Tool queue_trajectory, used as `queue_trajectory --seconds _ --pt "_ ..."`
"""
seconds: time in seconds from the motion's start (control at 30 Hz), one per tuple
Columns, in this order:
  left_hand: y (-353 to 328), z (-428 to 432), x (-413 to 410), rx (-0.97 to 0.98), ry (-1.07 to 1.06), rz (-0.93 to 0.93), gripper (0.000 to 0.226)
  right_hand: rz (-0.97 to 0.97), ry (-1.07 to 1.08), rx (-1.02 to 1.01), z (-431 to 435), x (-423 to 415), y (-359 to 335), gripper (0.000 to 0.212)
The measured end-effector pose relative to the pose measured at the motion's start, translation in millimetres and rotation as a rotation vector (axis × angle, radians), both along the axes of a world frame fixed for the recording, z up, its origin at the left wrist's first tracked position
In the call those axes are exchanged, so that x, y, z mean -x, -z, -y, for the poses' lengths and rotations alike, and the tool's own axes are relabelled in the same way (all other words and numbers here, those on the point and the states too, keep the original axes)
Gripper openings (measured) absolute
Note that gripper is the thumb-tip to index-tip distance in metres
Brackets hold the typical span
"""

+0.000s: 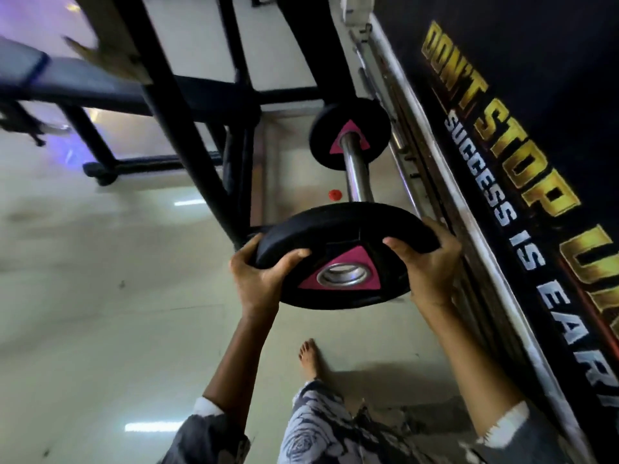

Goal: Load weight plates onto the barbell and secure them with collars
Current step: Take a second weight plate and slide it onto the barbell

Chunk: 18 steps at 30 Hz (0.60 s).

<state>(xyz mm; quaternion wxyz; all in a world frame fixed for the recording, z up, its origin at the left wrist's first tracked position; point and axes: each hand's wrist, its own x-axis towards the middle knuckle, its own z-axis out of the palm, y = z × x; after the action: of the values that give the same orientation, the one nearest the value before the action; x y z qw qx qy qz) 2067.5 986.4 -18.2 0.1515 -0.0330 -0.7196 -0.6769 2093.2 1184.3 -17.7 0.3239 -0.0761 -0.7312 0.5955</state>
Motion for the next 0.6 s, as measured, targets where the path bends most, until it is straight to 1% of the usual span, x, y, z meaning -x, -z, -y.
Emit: queue_trajectory --seconds 0.1,0.2,0.33,0.47,0.6 --pt "-49.2 46.4 -30.6 -0.040 -0.098 -0.053 0.026 -0.031 -0.047 -0.047 46.0 -12.6 -43.8 0.066" --pt "-93.2 95.2 -55.3 -0.040 -0.194 -0.100 0.022 -0.039 -0.118 -0.086 100.7 -18.6 -87.6 0.072" --pt "-140.0 172.8 -76.1 -0.041 -0.308 -0.173 0.021 -0.103 -0.188 -0.127 182.1 -25.8 -137.6 0.063" --pt "-168.9 246.7 -91.4 -0.033 -0.365 -0.237 0.021 -0.164 -0.201 -0.141 258.7 -30.5 -165.9 0.077" --pt "-196.1 322.5 -86.0 0.011 -0.370 -0.246 0.015 -0.192 -0.222 -0.091 334.6 -24.4 -184.2 0.080"
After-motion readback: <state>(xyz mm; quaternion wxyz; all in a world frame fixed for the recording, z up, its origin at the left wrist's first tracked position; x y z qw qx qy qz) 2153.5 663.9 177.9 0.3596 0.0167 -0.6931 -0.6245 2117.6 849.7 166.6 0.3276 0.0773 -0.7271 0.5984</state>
